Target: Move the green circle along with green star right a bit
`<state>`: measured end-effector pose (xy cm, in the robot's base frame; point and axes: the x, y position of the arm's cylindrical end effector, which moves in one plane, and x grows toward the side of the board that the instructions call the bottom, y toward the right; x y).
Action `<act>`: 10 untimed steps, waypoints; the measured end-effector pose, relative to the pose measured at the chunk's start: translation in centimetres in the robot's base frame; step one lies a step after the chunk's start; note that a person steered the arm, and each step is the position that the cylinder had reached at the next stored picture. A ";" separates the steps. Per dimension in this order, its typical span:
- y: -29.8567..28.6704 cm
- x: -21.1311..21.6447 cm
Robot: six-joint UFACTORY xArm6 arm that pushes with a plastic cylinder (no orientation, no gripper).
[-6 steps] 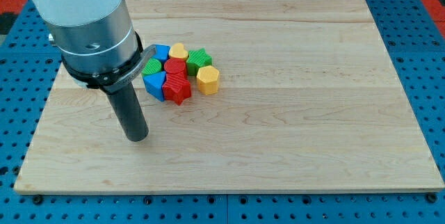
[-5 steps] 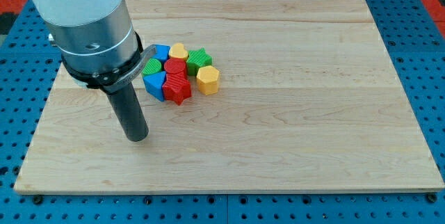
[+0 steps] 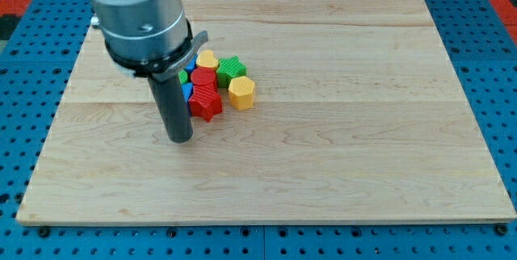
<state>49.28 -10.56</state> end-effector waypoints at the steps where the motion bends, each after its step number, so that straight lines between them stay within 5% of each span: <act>1: 0.2 -0.9; 3: -0.5 -0.1; 4: -6.2 -2.2; 8: -5.3 -8.1; 10: 4.2 -10.8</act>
